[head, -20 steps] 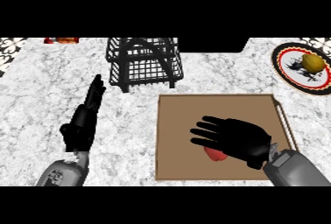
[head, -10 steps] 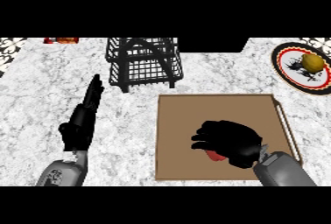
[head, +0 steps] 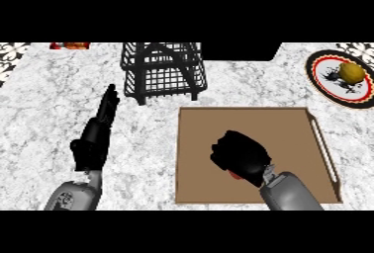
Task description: Pick the bell pepper from the tray and place it in the tiered basket
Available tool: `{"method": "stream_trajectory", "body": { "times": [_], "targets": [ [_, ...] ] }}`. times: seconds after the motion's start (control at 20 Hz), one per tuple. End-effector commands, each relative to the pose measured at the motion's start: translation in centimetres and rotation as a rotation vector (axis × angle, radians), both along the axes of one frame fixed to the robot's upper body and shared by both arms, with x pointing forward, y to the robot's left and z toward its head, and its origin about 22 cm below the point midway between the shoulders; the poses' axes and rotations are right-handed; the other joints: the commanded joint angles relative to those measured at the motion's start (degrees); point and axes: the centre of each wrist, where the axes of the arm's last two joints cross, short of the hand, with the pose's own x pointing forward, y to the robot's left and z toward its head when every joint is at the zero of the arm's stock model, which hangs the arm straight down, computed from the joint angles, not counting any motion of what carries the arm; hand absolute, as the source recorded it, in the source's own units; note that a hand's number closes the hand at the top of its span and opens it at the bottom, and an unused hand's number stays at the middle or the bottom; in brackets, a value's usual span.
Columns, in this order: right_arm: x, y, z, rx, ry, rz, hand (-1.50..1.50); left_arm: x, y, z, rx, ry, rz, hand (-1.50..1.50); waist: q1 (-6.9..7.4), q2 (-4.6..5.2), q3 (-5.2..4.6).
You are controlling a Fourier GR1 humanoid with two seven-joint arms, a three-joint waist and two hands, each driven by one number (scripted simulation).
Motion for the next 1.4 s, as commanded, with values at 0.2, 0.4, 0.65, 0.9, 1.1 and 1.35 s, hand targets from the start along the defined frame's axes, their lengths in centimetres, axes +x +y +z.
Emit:
{"method": "stream_trajectory", "body": {
  "times": [0.2,0.4,0.65,0.9,1.1,1.35],
  "targets": [
    [0.0,3.5,-0.8,-0.215,0.027,-0.585,1.5,-0.1,0.3,0.0,0.011,-0.004,-0.008,0.0,1.06,0.21,0.16],
    [0.1,4.7,0.6,-0.222,-0.051,-0.769,1.5,0.1,-0.4,-0.1,0.006,0.001,-0.042,0.0,3.12,0.81,0.49],
    [0.6,7.4,4.5,-0.159,-0.193,-0.939,1.5,0.7,-1.5,0.6,-0.003,-0.024,-0.079,0.0,4.86,0.72,0.5],
    [0.4,10.4,9.3,-0.047,-0.327,-1.067,1.5,0.5,-3.1,0.4,-0.01,-0.011,-0.104,0.0,5.88,0.41,0.44],
    [0.9,12.6,14.2,0.055,-0.426,-1.117,1.5,0.7,-2.6,0.2,-0.011,0.008,-0.113,0.0,6.79,0.43,0.27],
    [1.4,14.1,19.4,0.139,-0.434,-1.15,1.5,1.3,-2.7,0.4,-0.002,-0.004,-0.103,0.0,6.06,0.19,0.17]
  ]
}}
